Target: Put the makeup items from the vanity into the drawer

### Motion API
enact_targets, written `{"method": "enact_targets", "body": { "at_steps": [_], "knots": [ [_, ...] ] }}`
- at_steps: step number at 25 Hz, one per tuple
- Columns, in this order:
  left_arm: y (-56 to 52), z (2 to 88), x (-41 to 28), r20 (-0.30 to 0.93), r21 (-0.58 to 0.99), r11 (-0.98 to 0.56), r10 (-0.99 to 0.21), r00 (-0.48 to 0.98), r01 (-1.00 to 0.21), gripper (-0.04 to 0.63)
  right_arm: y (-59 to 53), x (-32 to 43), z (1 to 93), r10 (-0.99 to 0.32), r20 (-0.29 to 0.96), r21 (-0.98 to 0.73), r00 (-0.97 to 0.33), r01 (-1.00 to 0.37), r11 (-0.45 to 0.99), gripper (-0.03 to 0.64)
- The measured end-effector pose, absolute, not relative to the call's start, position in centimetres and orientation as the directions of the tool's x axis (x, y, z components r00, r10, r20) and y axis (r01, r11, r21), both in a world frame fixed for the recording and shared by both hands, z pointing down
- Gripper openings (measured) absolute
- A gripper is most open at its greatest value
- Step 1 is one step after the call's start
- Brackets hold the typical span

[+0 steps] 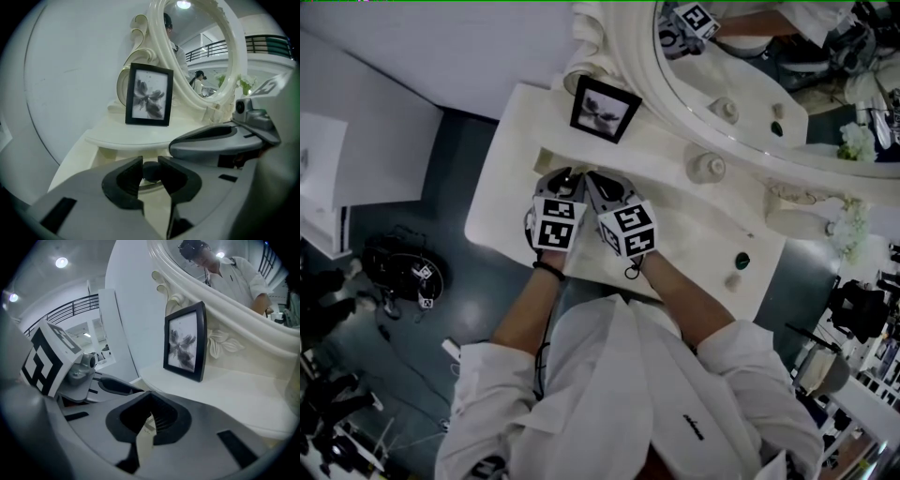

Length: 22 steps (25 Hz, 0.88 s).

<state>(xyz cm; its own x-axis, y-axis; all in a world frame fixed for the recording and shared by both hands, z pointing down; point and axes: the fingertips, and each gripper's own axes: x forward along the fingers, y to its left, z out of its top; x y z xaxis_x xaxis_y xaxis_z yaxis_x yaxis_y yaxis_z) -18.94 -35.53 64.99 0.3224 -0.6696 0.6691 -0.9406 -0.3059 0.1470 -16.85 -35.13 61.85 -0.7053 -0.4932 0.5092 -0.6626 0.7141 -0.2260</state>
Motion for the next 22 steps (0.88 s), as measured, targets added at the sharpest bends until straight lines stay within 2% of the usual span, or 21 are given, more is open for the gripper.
{"method": "enact_targets", "body": {
  "at_steps": [14, 22],
  "knots": [
    [-36.2, 65.2, -18.1, 0.619, 0.23, -0.315, -0.682, 0.388, -0.921, 0.117, -34.4, -15.2, 61.7, -0.518, 0.503, -0.233, -0.692, -0.686, 0.69, 0.018],
    [-36.1, 64.7, -20.3, 0.595, 0.194, -0.281, -0.728, 0.341, -0.94, 0.187, -33.9, -14.1, 61.3, -0.534, 0.496, -0.228, -0.685, -0.696, 0.681, 0.018]
  ]
}}
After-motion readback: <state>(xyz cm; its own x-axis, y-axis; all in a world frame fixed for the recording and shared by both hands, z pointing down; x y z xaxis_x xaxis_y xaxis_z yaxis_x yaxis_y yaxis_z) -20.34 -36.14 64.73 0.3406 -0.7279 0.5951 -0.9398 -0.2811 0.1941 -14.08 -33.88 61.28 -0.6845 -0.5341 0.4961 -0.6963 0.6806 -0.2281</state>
